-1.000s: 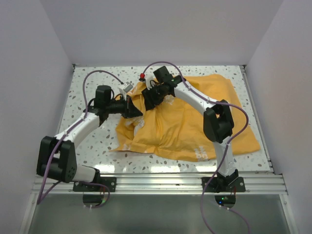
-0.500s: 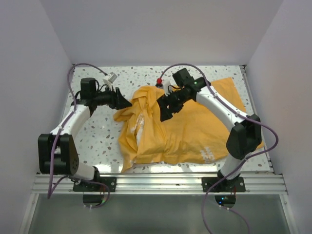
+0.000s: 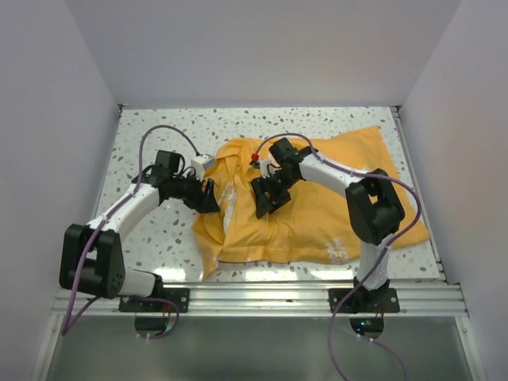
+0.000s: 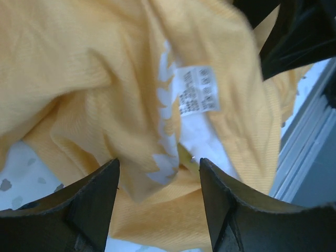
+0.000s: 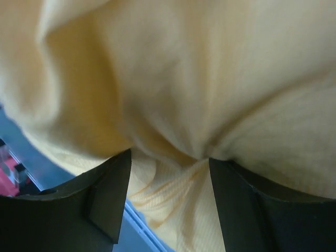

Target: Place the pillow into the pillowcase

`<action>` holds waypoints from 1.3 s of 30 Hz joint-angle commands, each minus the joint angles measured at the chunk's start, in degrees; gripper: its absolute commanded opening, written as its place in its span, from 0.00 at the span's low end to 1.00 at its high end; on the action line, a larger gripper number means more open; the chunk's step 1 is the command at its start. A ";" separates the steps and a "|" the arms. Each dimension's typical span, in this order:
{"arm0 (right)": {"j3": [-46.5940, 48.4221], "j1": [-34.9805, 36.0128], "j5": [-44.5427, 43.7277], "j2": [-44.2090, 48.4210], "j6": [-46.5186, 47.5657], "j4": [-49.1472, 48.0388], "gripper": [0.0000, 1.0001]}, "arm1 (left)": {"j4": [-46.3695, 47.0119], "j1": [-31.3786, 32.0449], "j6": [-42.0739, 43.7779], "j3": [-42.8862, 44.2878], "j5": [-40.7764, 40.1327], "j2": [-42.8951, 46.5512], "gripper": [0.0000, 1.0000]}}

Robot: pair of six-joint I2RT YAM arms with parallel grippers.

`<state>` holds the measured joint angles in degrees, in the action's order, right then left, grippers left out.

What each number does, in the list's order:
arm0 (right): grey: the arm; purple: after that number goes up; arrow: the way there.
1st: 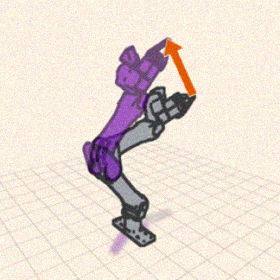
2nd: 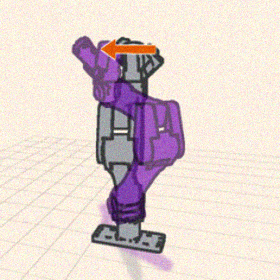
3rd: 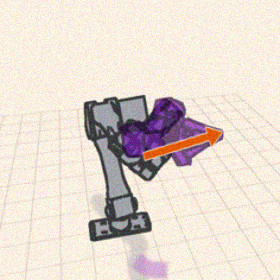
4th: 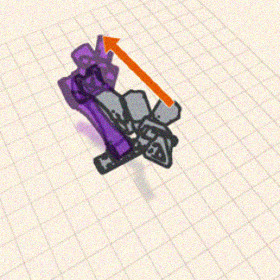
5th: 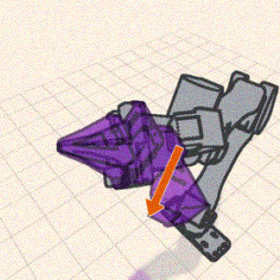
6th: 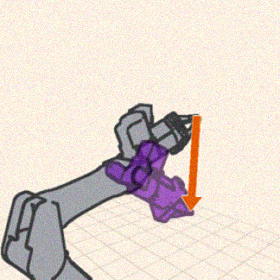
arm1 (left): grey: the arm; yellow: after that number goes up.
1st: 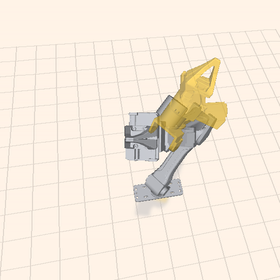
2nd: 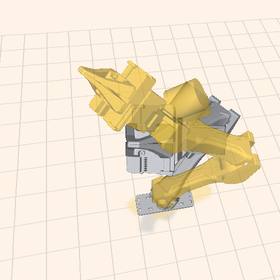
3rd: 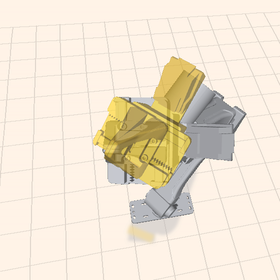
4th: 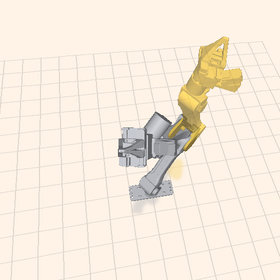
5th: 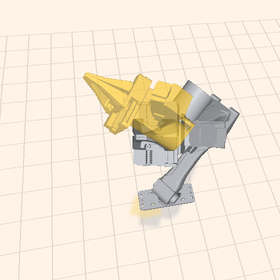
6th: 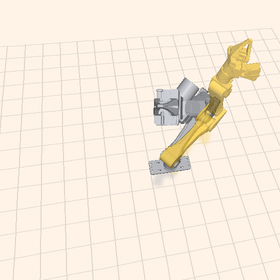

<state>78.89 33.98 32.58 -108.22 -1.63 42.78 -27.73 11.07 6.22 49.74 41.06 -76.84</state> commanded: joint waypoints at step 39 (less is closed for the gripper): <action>9.26 0.75 -4.98 -13.23 -18.04 -13.95 0.24 | -7.75 -2.28 9.49 13.37 1.38 -15.90 0.00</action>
<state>90.21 36.93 30.00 -118.69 -12.86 35.62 -22.41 10.83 3.05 60.93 32.16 -100.53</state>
